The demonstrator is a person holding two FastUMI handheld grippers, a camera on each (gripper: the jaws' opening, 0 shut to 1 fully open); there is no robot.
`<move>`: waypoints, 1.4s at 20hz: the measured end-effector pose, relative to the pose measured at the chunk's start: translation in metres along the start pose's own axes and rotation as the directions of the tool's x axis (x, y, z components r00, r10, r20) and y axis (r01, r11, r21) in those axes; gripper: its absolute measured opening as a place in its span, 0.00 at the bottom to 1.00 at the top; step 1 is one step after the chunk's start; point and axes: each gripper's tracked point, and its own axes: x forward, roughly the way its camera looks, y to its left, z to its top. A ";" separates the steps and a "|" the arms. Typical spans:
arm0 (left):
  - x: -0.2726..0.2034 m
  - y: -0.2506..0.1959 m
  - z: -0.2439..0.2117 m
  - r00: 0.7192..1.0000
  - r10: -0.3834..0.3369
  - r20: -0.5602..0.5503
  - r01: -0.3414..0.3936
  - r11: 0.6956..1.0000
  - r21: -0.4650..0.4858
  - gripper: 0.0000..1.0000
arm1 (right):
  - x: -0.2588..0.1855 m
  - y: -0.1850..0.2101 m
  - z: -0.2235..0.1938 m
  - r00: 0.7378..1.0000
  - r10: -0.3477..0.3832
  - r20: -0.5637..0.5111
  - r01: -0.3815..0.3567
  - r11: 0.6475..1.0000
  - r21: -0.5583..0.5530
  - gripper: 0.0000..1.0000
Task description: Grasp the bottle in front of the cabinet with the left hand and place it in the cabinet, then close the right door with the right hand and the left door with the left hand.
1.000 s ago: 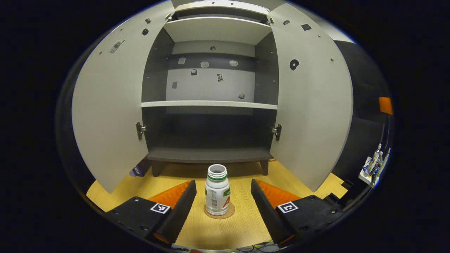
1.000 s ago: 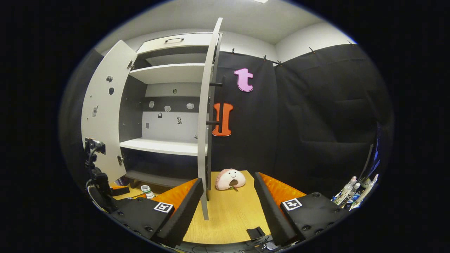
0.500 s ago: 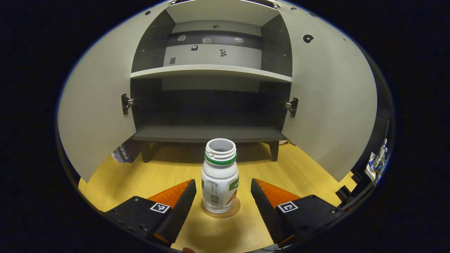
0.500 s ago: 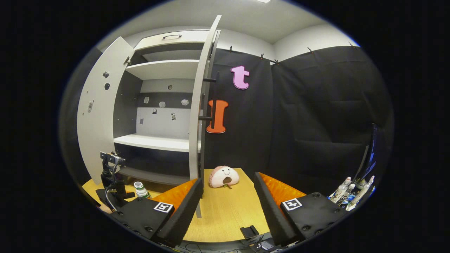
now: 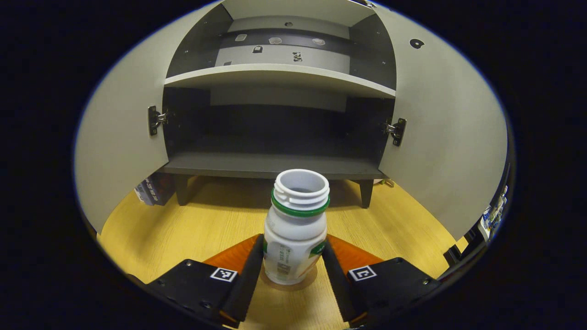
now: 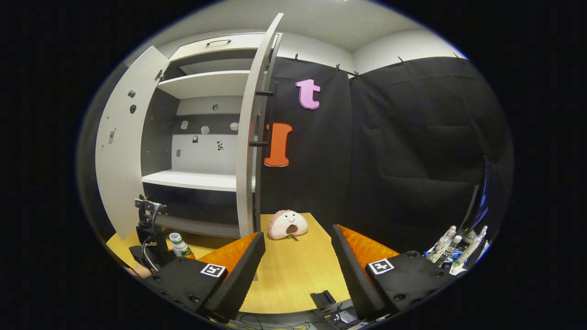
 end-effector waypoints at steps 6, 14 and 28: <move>-0.024 -0.007 0.034 0.999 -0.035 -0.004 0.035 0.999 0.000 0.74 | 0.004 0.005 0.000 1.000 0.011 0.002 -0.011 1.000 -0.004 0.97; -0.068 -0.014 0.114 0.992 -0.123 -0.005 0.123 0.992 0.000 0.73 | 0.009 0.021 -0.006 0.998 0.055 -0.005 -0.055 0.998 0.003 0.97; -0.080 0.018 0.274 0.989 -0.115 0.090 0.102 0.985 0.140 0.73 | 0.003 0.022 -0.014 0.997 0.076 -0.007 -0.075 0.997 0.016 0.97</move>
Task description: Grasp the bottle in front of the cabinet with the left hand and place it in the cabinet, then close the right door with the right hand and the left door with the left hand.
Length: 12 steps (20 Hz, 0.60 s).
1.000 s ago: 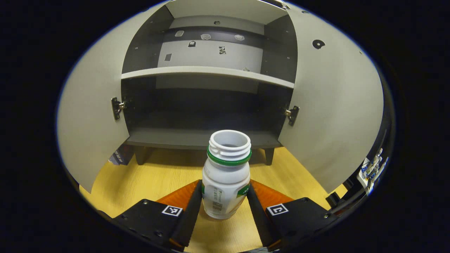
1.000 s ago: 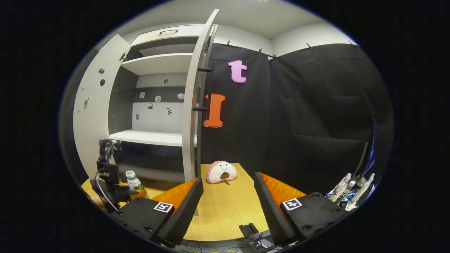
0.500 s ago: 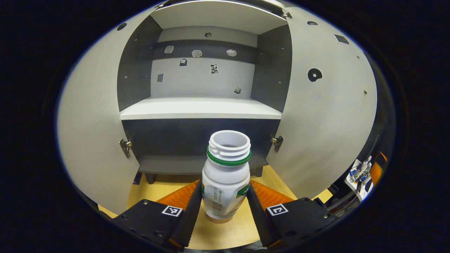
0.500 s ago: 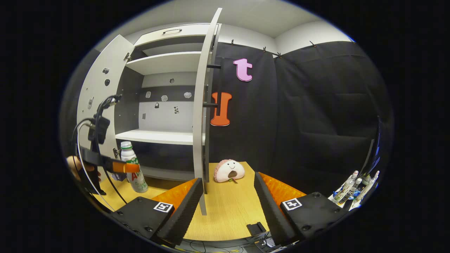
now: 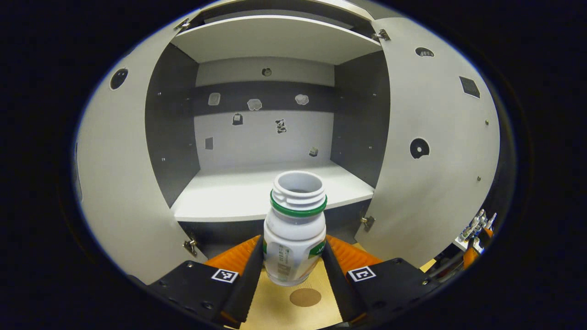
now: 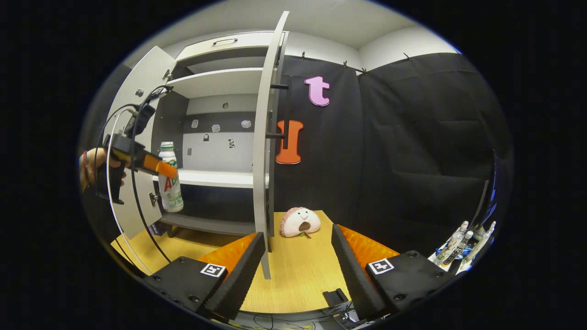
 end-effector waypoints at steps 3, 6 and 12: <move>0.008 0.000 0.022 1.000 -0.001 0.019 0.000 1.000 0.031 0.72 | -0.001 -0.002 -0.002 1.000 -0.001 -0.005 0.001 1.000 0.006 0.97; 0.022 -0.006 0.041 0.999 -0.004 0.045 0.001 0.998 0.059 0.72 | -0.001 -0.006 -0.002 1.000 -0.012 -0.004 0.012 1.000 0.012 0.97; 0.050 -0.023 0.074 0.995 -0.007 0.098 -0.004 0.994 0.114 0.72 | 0.000 -0.022 -0.003 0.999 -0.051 -0.003 0.051 0.998 0.025 0.97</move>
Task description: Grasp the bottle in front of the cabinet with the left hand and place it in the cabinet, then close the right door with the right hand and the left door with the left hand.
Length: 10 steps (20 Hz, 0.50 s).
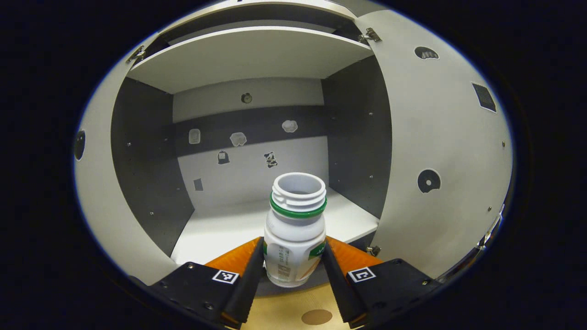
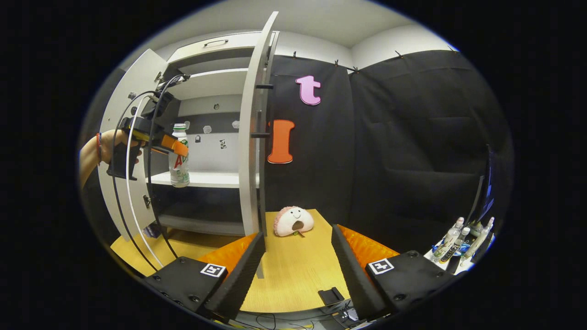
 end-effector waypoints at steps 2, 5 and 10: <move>0.012 -0.008 0.009 1.000 -0.005 0.019 0.005 1.000 0.014 0.72 | 0.003 -0.005 -0.002 1.000 -0.012 -0.005 0.012 1.000 0.006 0.97; 0.031 -0.017 0.017 0.999 -0.011 0.047 0.011 1.000 -0.005 0.72 | 0.007 -0.011 -0.004 1.000 -0.030 -0.009 0.030 0.999 0.018 0.97; 0.061 -0.019 0.014 0.999 -0.001 0.043 0.002 0.999 -0.042 0.72 | 0.018 -0.023 -0.007 0.998 -0.065 -0.021 0.066 0.997 0.030 0.97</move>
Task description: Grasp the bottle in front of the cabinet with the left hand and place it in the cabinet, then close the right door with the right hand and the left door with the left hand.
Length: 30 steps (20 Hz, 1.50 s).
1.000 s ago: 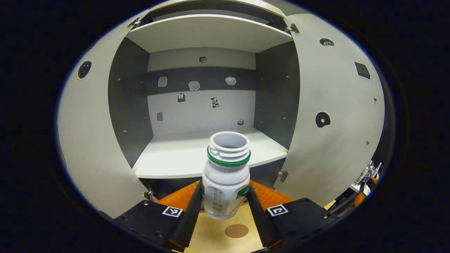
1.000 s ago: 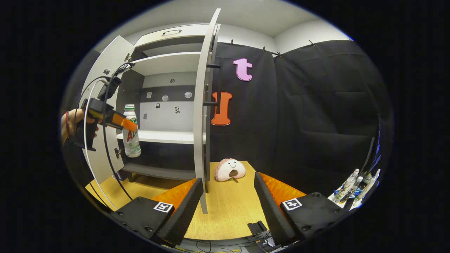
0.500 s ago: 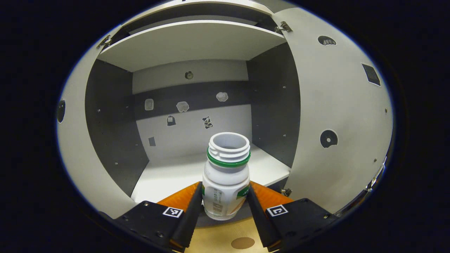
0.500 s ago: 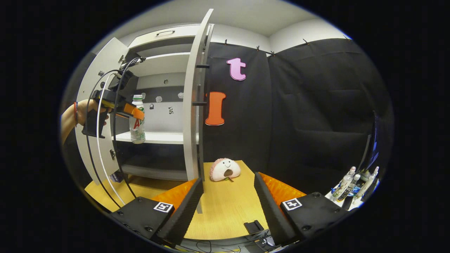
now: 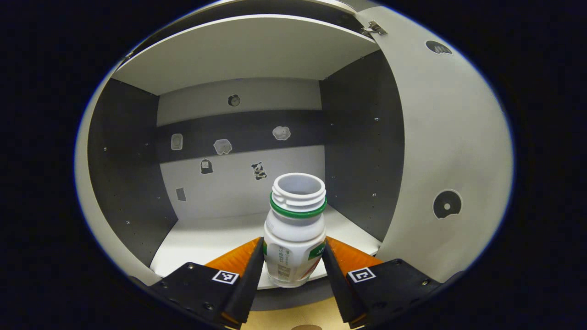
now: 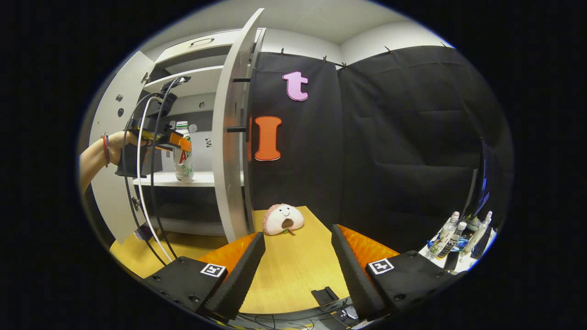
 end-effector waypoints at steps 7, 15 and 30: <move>0.025 0.002 -0.004 1.000 0.024 -0.021 -0.023 1.000 0.019 0.72 | 0.011 -0.003 -0.001 1.000 -0.025 -0.010 0.025 1.000 0.004 0.97; 0.026 0.010 -0.012 0.999 0.045 -0.031 -0.045 0.999 -0.011 0.82 | 0.014 0.001 -0.003 0.999 -0.029 -0.017 0.029 1.000 0.005 0.97; -0.118 0.058 -0.008 0.990 0.123 0.073 -0.114 0.986 -0.125 0.97 | 0.035 0.005 0.022 0.999 -0.015 0.034 0.016 0.999 -0.032 0.97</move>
